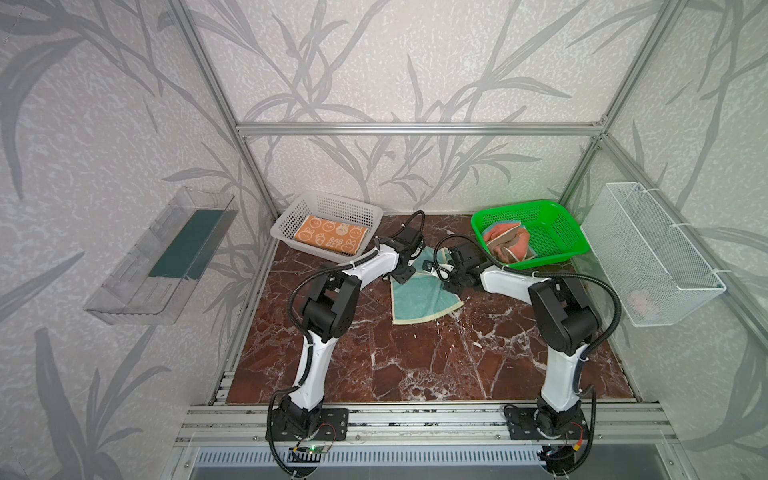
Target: Fold and stack the towels
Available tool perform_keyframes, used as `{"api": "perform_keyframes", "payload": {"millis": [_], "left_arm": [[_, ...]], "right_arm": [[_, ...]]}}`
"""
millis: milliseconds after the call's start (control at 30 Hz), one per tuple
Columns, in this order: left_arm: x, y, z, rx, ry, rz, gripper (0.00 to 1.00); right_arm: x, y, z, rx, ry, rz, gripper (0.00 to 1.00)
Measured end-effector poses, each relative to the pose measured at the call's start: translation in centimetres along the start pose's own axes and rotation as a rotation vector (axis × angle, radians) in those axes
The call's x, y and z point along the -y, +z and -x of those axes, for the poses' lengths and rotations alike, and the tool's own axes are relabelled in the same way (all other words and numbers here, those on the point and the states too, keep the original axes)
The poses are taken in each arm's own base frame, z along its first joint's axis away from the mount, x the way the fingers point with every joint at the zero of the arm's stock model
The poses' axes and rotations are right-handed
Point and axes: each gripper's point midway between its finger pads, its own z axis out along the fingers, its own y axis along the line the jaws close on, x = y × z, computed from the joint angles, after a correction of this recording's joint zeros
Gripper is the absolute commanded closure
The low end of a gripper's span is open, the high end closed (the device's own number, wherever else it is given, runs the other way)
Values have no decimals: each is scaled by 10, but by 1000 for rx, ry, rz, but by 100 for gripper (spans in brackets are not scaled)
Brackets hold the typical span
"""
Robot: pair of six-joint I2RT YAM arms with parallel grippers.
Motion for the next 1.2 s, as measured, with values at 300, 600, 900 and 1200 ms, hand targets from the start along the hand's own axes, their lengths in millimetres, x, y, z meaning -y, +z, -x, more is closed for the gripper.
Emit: {"api": "perform_keyframes", "payload": {"millis": [300,600,900,1200], "left_arm": [[-18,-24,-12,65,63,103,2],[-10,-27,-43,114,332,57,15],[-13,-20,-50,177,456,-6,23],[-4,3,-45,201,504,-32,29]], "right_arm": [[3,0,-2,-14,6,-18,100],[5,-1,-3,-12,10,-22,100],[5,-2,-1,-5,12,-20,100],[5,-2,0,3,16,-14,100]]}}
